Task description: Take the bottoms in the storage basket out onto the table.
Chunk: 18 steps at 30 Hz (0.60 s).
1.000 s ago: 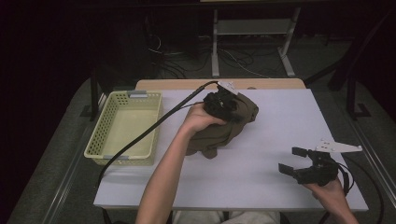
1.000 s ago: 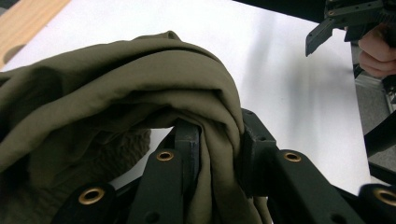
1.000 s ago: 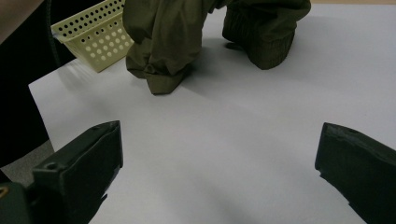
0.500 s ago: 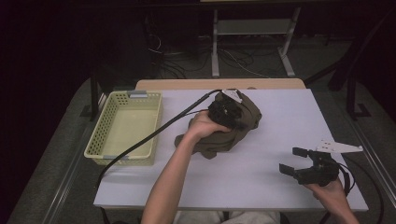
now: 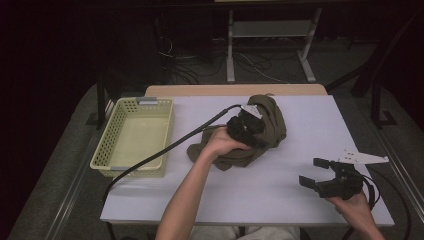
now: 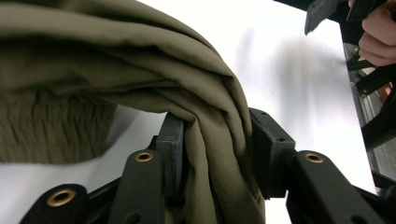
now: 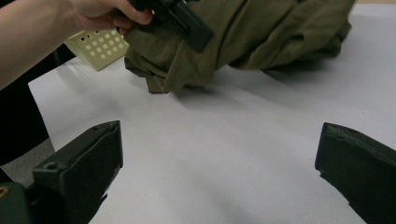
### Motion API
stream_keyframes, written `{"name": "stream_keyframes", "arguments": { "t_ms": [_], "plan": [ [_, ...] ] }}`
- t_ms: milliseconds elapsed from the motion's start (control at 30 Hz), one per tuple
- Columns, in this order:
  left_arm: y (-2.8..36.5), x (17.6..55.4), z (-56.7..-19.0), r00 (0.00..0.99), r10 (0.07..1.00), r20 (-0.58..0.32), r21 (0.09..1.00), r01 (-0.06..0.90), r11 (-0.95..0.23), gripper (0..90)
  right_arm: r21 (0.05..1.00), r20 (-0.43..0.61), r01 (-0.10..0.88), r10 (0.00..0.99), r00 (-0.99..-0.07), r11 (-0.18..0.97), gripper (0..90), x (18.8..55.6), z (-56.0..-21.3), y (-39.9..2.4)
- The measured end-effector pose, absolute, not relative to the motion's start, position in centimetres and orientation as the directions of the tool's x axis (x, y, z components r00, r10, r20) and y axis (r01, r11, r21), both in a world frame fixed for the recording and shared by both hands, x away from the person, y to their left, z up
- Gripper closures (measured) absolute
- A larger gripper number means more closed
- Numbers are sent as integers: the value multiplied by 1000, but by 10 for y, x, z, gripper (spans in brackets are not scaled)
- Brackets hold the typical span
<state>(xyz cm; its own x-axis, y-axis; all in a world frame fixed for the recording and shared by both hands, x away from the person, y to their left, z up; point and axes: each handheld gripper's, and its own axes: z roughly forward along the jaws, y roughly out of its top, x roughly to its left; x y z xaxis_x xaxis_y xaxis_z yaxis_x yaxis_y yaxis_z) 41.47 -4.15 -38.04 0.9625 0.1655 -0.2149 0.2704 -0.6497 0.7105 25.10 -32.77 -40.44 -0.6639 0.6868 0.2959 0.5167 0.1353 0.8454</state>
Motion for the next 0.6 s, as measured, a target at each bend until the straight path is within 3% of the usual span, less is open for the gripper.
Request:
{"name": "stream_keyframes", "arguments": {
  "t_ms": [367, 600],
  "plan": [
    [-46, 406, -384, 960, 159, -230, 711, 278, -646, 440, 845, 299, 518, 688, -662, 132, 7, 251, -404, -329],
    [-42, 401, -372, 954, 198, -224, 730, 299, -615, 212, 846, 297, 517, 690, -660, 131, 7, 251, -404, -330]
  ]
}}
